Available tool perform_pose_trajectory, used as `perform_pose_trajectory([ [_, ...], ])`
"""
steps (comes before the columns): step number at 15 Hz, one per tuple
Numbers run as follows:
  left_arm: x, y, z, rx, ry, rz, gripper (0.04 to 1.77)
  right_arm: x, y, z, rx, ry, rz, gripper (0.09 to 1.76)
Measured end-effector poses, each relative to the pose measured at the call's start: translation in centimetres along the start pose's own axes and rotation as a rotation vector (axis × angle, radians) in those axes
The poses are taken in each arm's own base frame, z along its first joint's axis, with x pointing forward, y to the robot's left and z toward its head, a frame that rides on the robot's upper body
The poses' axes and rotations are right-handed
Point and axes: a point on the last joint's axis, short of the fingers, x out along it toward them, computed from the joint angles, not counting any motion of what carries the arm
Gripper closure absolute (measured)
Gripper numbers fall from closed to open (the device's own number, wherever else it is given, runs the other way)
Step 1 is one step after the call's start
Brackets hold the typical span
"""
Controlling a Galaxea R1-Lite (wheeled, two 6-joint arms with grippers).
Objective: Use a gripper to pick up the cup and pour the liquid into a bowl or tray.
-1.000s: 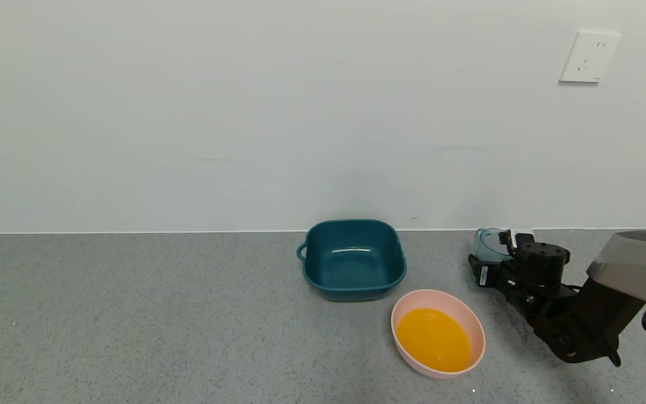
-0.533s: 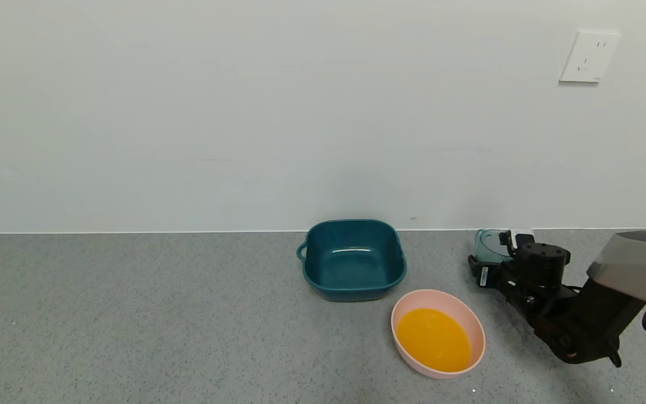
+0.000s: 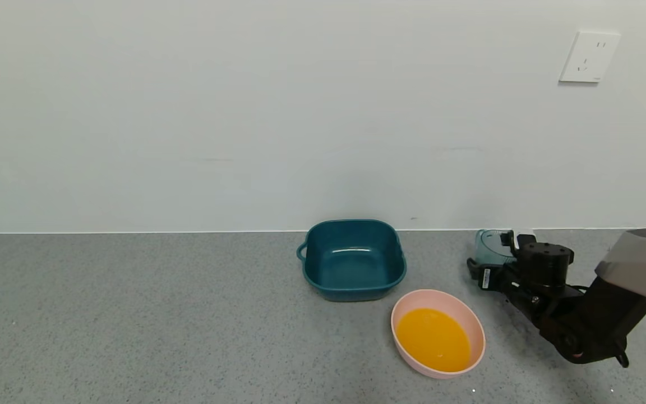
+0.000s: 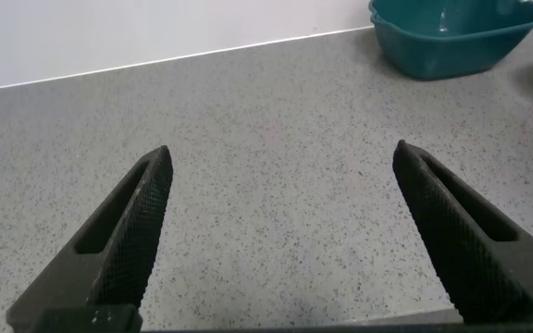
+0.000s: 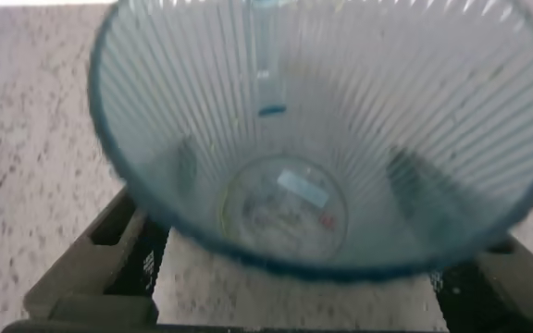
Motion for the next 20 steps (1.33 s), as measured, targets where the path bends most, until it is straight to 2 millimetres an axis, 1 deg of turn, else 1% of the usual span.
perform_pose_trajectory([
  [3,0.0,0.0,0.0,0.0,0.0,0.0,0.09,-1.3,-0.3,0.9,-0.007,0.048,0.021,0.19],
  [5,0.0,0.0,0.0,0.0,0.0,0.0,0.09,-2.6,-0.5,1.7,-0.01,0.073,0.043,0.18],
  [8,0.0,0.0,0.0,0.0,0.0,0.0,0.09,-5.4,-0.8,2.9,-0.016,0.104,0.073,0.17],
  [10,0.0,0.0,0.0,0.0,0.0,0.0,0.09,-7.8,-1.0,4.1,-0.021,0.105,0.086,0.16],
  [11,0.0,0.0,0.0,0.0,0.0,0.0,0.09,-9.1,-1.1,4.8,-0.023,0.108,0.092,0.16],
  [14,0.0,0.0,0.0,0.0,0.0,0.0,0.09,-13.8,-1.6,7.3,-0.027,0.109,0.107,0.15],
  [17,0.0,0.0,0.0,0.0,0.0,0.0,0.09,-19.7,-2.7,9.4,-0.054,0.108,0.112,0.15],
  [20,0.0,0.0,0.0,0.0,0.0,0.0,0.09,-25.4,-3.9,10.8,-0.059,0.05,0.126,0.15],
])
